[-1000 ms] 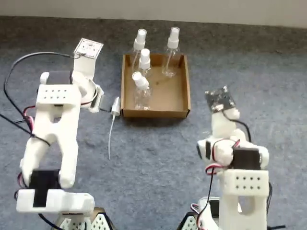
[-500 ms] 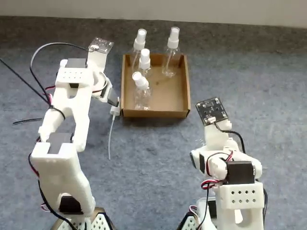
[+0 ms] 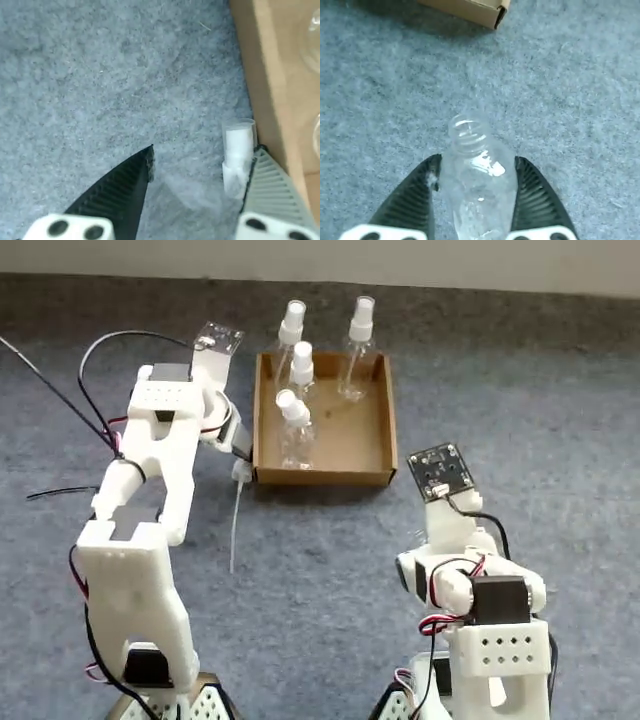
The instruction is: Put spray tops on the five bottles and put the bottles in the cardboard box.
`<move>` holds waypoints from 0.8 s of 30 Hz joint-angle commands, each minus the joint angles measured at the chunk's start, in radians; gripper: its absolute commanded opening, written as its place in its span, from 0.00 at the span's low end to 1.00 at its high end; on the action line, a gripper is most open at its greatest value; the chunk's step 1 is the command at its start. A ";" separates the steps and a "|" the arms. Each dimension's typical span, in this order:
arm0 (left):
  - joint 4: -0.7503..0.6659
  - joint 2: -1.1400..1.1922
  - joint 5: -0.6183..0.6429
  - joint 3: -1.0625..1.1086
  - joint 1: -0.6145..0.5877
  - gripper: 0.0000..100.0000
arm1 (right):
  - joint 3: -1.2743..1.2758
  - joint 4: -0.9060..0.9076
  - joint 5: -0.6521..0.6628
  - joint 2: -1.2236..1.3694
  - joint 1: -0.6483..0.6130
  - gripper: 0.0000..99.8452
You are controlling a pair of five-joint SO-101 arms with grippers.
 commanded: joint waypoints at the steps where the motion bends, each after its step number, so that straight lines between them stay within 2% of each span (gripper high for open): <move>1: -0.011 0.015 -0.009 -0.035 0.019 0.28 | -0.004 -0.021 -0.011 -0.010 -0.010 0.00; 7: -0.011 0.027 -0.009 -0.035 -0.010 0.28 | -0.004 -0.021 -0.011 -0.010 -0.010 0.00; 13: -0.011 0.019 -0.015 -0.036 -0.102 0.28 | -0.002 -0.021 -0.011 -0.010 -0.010 0.00; 18: -0.006 0.027 -0.009 -0.030 -0.102 0.28 | -0.002 -0.021 -0.011 -0.010 -0.010 0.00; 24: -0.003 0.028 -0.006 -0.025 -0.077 0.18 | -0.001 -0.021 -0.011 -0.010 -0.010 0.00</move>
